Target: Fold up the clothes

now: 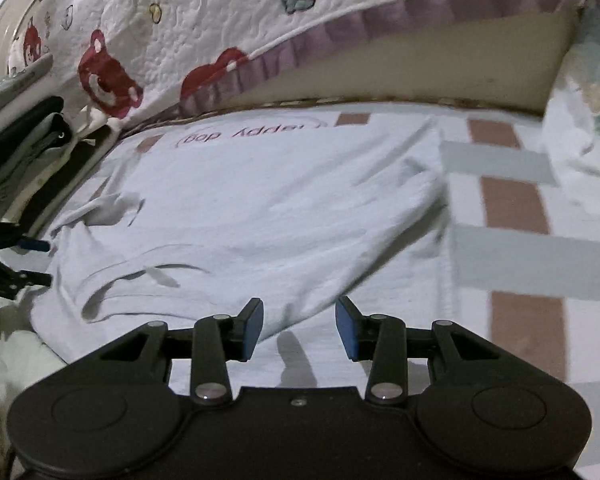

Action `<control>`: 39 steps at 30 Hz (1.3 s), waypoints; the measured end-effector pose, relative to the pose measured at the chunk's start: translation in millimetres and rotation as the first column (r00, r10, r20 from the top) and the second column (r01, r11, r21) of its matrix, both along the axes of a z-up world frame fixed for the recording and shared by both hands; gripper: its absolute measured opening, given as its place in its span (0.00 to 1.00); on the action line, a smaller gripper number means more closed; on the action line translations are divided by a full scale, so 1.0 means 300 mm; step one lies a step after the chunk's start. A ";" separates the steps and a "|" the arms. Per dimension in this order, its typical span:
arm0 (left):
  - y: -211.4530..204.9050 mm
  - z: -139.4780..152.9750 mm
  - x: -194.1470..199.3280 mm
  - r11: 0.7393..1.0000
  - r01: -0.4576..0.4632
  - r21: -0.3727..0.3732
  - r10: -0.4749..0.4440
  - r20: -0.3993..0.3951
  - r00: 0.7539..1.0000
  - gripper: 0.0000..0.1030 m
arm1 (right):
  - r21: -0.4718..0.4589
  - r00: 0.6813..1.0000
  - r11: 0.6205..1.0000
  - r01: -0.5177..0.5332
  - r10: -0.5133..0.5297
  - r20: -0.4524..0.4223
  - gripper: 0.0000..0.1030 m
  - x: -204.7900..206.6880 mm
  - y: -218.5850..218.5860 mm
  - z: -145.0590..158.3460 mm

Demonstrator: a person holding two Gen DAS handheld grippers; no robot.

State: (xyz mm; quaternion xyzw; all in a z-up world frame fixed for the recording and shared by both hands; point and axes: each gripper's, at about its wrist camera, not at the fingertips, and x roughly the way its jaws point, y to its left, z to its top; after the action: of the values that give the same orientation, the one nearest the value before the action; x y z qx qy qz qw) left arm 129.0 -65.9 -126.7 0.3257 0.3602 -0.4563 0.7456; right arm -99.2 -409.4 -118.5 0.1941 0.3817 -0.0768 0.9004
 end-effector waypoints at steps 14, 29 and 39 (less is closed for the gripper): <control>-0.028 0.043 -0.034 0.975 0.148 -0.163 -0.140 0.058 0.988 0.70 | 0.388 0.964 0.888 0.246 -0.266 -0.004 0.58 0.018 -0.053 -0.132; -0.173 -0.073 -0.178 0.952 0.302 -0.046 -0.295 0.125 0.947 0.74 | 0.365 0.976 0.916 0.164 -0.205 0.075 0.09 0.104 -0.081 -0.059; -0.200 0.001 -0.075 0.985 0.119 -0.128 -0.123 -0.020 0.992 0.74 | 0.315 0.979 0.937 0.153 -0.187 0.079 0.09 0.355 -0.210 0.046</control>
State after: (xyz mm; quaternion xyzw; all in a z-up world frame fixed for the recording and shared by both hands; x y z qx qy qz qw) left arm 106.4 -125.8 -126.3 0.2926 0.3206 -0.5272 0.7305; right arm 7.3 -472.3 -104.5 0.3678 0.3218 -0.0835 0.8684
